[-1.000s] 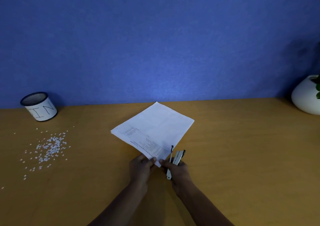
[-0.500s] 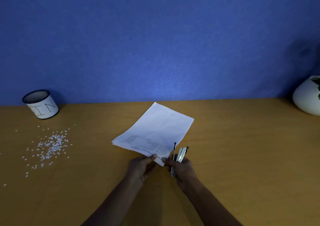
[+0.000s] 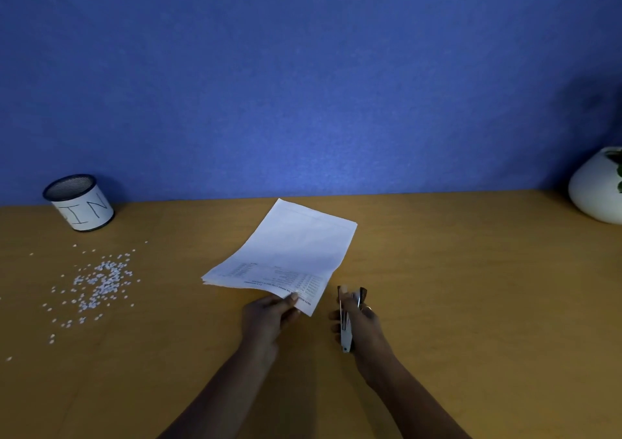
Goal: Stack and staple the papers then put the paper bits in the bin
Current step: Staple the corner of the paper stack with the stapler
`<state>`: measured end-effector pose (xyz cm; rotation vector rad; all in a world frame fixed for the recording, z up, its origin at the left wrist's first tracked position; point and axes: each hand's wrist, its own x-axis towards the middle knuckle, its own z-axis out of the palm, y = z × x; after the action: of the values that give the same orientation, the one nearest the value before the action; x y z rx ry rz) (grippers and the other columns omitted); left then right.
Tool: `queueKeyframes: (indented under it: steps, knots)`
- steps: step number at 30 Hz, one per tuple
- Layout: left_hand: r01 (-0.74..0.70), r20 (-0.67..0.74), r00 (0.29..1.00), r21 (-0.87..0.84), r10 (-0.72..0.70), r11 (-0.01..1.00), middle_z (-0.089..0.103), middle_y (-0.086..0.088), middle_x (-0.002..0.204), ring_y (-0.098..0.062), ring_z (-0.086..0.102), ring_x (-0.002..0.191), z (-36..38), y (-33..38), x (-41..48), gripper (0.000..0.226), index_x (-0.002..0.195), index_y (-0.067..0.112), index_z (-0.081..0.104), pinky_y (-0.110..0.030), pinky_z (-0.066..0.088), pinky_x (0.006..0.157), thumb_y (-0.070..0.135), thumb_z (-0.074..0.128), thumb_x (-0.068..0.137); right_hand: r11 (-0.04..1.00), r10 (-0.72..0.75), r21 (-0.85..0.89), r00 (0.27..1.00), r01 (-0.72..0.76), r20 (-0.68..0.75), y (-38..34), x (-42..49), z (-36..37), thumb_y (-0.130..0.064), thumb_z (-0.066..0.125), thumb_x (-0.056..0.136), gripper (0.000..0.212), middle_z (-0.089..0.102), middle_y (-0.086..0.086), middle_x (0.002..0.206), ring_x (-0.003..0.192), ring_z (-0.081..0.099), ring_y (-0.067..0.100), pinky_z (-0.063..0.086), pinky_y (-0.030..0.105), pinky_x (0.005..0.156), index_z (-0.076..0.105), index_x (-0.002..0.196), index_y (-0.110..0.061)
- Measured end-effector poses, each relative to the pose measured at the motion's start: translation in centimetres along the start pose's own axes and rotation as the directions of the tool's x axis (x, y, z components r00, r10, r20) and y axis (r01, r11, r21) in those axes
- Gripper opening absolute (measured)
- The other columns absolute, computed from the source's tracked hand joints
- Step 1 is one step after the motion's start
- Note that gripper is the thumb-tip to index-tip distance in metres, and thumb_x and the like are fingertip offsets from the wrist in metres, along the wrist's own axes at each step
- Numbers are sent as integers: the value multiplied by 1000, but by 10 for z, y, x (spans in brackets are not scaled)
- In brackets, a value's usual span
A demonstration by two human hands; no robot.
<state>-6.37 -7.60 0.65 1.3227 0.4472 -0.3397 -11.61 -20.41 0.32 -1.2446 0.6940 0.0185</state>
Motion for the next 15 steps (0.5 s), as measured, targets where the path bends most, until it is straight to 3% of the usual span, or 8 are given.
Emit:
queueKeyframes:
  steps: [4,9,12,15]
  knots:
    - [-29,-42,999,-26,27,999,66,-13,81,-22,63,75,1,1,-2,11,69,-3,63,-16,56,52,-3,68,78,986,58,-159,997,-51,42,1,-5,1,-60,29,91,62,60,5,74,59,52,15,41,24,53,63,87,-9]
    - [-52,-64,997,-25,50,998,63,-11,72,-19,61,67,2,3,-3,10,74,-6,64,-13,51,46,1,70,78,971,73,-235,987,-37,146,-1,-11,4,-57,37,90,56,58,0,67,54,53,9,40,18,49,64,83,-9]
    - [-55,-69,996,-3,55,998,63,-13,69,-20,59,64,2,3,-2,13,70,-5,65,-20,51,56,4,72,77,983,102,-168,973,-67,208,-4,-12,7,-51,45,90,46,64,-4,63,49,59,6,43,17,47,67,81,-12]
    - [-62,-70,996,17,63,998,63,-12,67,-20,58,64,3,2,-2,14,67,-2,64,-24,47,60,5,72,77,991,104,-110,965,-80,240,-6,-10,11,-51,49,88,45,61,1,71,56,56,10,44,20,52,67,85,-10]
